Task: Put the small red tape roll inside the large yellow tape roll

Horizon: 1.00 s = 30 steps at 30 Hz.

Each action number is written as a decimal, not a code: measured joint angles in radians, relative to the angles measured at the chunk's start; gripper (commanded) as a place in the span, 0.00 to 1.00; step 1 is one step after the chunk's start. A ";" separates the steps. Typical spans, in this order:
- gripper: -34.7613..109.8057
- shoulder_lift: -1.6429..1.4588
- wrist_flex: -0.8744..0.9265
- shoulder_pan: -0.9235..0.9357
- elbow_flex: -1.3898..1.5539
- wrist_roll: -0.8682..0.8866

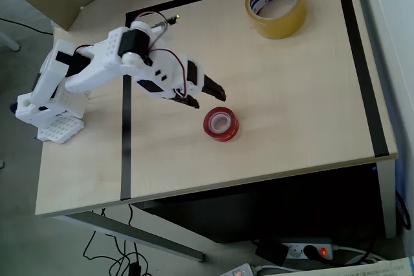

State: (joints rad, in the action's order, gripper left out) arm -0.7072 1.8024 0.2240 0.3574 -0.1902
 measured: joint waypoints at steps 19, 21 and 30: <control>0.45 0.000 -0.008 0.044 0.163 0.000; 0.45 0.000 -0.008 0.044 0.163 0.000; 0.42 0.114 -0.009 0.071 0.158 0.017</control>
State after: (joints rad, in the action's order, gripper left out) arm -0.5937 1.7932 0.2945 0.5154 -0.1733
